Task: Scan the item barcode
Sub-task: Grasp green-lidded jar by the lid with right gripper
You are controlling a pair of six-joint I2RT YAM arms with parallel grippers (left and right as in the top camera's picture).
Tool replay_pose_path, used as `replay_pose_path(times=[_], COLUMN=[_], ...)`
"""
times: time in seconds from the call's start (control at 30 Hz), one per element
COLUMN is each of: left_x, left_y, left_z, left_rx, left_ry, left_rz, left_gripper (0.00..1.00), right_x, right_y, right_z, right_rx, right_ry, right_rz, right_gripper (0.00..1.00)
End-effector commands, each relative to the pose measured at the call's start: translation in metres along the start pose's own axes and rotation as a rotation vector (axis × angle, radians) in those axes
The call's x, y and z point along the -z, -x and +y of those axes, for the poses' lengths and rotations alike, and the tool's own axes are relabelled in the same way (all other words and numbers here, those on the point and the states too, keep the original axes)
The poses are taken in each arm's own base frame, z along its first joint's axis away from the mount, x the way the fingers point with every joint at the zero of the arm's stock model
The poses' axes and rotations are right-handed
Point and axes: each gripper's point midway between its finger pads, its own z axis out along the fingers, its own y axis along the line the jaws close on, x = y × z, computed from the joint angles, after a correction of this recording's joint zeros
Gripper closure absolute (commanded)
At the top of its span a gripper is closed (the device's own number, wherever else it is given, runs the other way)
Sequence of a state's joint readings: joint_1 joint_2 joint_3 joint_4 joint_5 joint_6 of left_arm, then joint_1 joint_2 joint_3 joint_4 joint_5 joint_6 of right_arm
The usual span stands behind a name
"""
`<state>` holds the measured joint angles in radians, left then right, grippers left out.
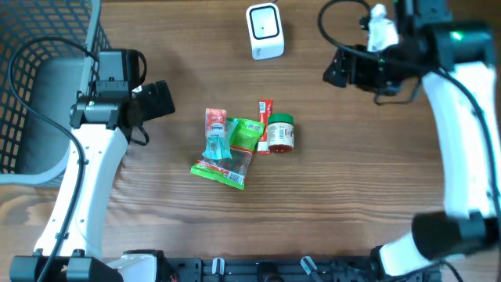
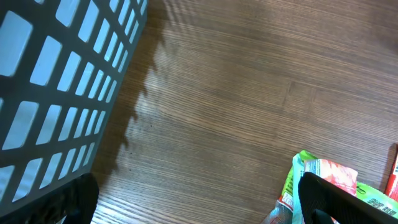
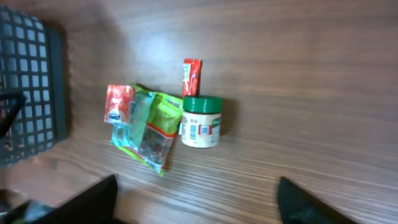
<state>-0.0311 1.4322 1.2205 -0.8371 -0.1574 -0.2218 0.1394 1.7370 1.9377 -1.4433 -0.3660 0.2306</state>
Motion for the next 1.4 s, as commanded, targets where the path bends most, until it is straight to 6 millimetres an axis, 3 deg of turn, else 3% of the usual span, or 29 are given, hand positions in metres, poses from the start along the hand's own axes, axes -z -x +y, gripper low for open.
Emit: replay_pose_path(times=[0.0,0.13,0.2,0.37,0.57,1.03,1.23,1.37], left_x=[0.003,0.003,0.003,0.003,0.003,0.003,0.003,0.003], left_y=[0.004,0.004,0.004,0.004,0.004,0.004,0.004,0.004], left_z=[0.003,0.003,0.003,0.003,0.003,0.003,0.003,0.003], left_rx=[-0.002,-0.002,-0.002,-0.002,-0.002,-0.002,-0.002,-0.002], left_ry=[0.008,0.008,0.008,0.007,0.008,0.007,0.008,0.008], left_rz=[-0.015,-0.015,-0.015,-0.015,-0.015,-0.015,-0.015,-0.015], left_gripper=[0.0,0.0,0.0,0.0,0.0,0.0,0.0,0.0], right_x=[-0.044,-0.128,-0.159,-0.213,-0.223,-0.256,-0.252,-0.229], right_y=[-0.007,-0.026,-0.029,-0.03,-0.028,-0.061,-0.063,-0.05], right_z=[0.01,0.013,0.016,0.013,0.008,-0.02,-0.021,-0.006], right_rx=[-0.015,0.095,0.145,0.193,0.202,0.175,0.165,0.172], right_ry=[-0.063,-0.275,-0.32,-0.362,-0.381,-0.404,-0.415,-0.392], right_rz=[0.118,0.258,0.284,0.296,0.298,0.367,0.377,0.328], right_gripper=[0.26,0.23,0.21,0.21,0.21,0.23,0.34,0.38])
